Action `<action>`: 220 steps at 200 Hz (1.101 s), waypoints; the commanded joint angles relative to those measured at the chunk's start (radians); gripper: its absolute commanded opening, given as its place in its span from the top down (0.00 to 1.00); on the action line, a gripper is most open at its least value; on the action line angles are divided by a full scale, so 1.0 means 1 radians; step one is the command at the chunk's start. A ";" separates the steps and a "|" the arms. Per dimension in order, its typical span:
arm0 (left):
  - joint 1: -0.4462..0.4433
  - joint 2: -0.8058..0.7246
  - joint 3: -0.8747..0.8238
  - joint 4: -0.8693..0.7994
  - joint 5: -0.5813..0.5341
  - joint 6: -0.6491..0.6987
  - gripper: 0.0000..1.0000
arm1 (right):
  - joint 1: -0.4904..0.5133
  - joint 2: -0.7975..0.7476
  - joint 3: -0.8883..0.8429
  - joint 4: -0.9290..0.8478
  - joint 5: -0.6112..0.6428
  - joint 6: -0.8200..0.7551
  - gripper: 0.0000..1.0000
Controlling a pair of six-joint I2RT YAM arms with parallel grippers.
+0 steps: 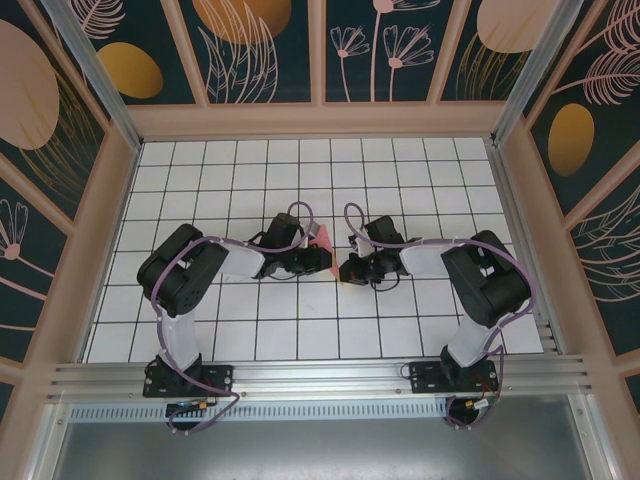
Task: Fold a paper plane with a square sheet of paper (pick it up from the middle)
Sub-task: Fold the wing for the fifth time at the center of the table.
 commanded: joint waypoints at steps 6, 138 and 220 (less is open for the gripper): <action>-0.004 0.025 0.024 -0.060 -0.077 0.021 0.75 | 0.007 0.063 -0.021 -0.083 0.100 -0.007 0.99; 0.054 0.051 0.099 -0.253 -0.305 -0.004 0.74 | 0.007 0.086 -0.048 -0.142 0.151 -0.031 0.98; 0.150 0.101 0.191 -0.289 -0.310 0.069 0.69 | 0.008 0.099 -0.051 -0.152 0.161 -0.035 0.98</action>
